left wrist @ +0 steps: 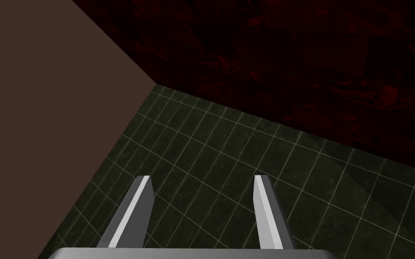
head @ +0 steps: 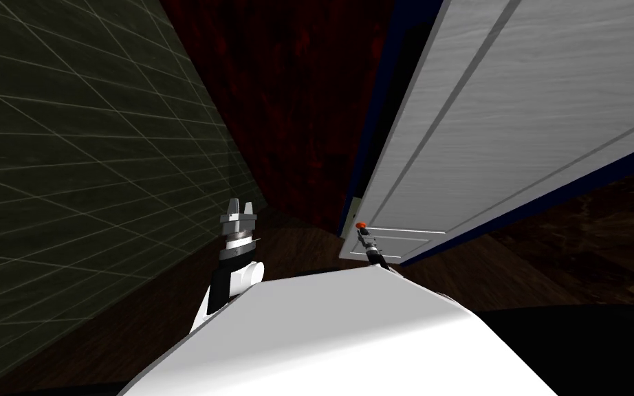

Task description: Pull the door open

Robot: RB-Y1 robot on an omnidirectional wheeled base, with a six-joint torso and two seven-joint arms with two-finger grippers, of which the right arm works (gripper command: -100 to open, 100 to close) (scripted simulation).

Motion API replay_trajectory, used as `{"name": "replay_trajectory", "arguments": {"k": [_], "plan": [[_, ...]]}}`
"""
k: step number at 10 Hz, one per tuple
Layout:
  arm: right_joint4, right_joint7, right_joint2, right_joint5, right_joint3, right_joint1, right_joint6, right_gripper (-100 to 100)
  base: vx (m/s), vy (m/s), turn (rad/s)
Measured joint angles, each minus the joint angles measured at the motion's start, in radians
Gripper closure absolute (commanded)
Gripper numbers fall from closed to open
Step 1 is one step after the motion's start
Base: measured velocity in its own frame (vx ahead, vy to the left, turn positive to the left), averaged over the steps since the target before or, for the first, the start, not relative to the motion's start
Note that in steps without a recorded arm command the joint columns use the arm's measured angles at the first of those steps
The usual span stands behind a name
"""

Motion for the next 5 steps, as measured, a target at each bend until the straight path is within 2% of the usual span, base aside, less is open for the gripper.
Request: {"name": "replay_trajectory", "arguments": {"k": [1, 2, 5], "plan": [[-0.011, -0.015, -0.01, 0.004, 0.013, 0.009, -0.003, 100, -0.106, -0.027, 0.033], [-0.011, -0.018, -0.008, 0.006, 0.018, 0.012, -0.002, 100, -0.179, -0.047, 0.131], [-0.021, -0.052, -0.04, 0.02, 0.047, 0.032, -0.031, 100, -0.25, -0.035, 0.121]]}}
